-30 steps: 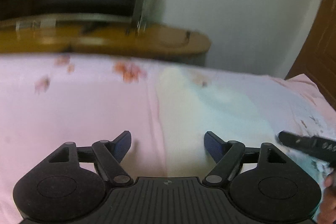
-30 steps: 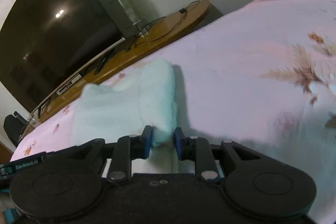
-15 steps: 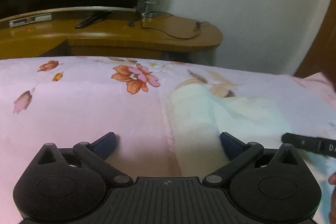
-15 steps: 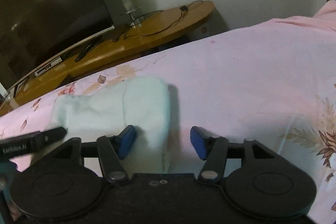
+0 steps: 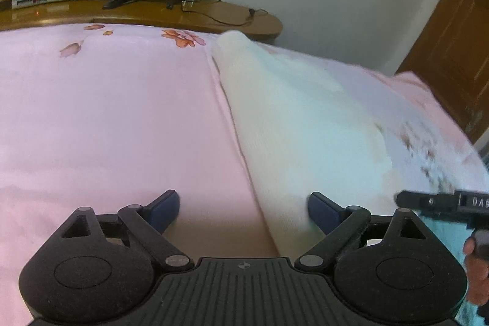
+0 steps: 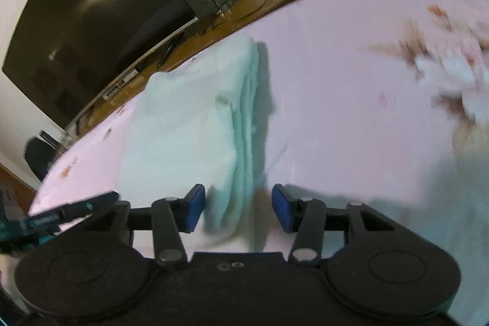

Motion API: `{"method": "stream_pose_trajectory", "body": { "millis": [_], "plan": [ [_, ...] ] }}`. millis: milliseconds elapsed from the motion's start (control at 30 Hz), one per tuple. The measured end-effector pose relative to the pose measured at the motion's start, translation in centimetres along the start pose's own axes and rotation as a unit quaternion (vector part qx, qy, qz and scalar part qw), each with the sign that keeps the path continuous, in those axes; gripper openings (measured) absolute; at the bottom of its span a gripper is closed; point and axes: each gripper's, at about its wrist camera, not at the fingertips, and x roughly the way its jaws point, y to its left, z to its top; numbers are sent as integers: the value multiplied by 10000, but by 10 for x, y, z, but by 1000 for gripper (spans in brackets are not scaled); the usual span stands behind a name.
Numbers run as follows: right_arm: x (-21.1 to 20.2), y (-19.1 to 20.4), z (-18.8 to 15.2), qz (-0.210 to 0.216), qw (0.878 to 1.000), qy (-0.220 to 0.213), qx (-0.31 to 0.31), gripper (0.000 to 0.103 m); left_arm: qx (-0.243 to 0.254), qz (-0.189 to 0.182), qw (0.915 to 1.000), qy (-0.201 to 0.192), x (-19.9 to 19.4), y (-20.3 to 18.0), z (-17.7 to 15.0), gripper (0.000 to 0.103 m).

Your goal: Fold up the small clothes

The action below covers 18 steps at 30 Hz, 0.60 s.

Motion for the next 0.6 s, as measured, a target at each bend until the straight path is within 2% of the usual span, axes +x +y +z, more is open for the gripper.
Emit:
{"method": "stream_pose_trajectory", "body": {
  "millis": [167, 233, 300, 367, 400, 433, 533, 567, 600],
  "plan": [
    [-8, 6, -9, -223, 9996, 24, -170, 43, 568, 318, 9978, 82, -12, -17, -20, 91],
    [-14, 10, -16, -327, 9986, 78, -399, 44, 562, 289, 9980, 80, -21, -17, -17, 91],
    [-20, 14, -14, -308, 9983, 64, -496, 46, 363, 34, 9992, -168, -31, -12, -5, 92],
    [-25, 12, -3, -98, 9991, -187, -379, 54, 29, -290, 9990, -328, -28, -2, 14, 92],
    [-26, 9, 6, 20, 9992, -330, -220, 66, -214, -503, 9980, -311, -23, 4, 23, 93],
    [-25, 4, 16, 125, 9988, -478, -22, 73, -491, -724, 9957, -288, -16, 12, 31, 94],
    [-9, -12, 45, 451, 9948, -708, 574, 75, -1447, -1352, 9802, 20, 15, 40, 53, 95],
    [-1, -18, 54, 548, 9931, -690, 770, 75, -1595, -1486, 9758, 142, 26, 47, 58, 95],
    [8, -23, 61, 691, 9913, -618, 939, 75, -1665, -1446, 9750, 264, 33, 51, 63, 94]
  ]
}}
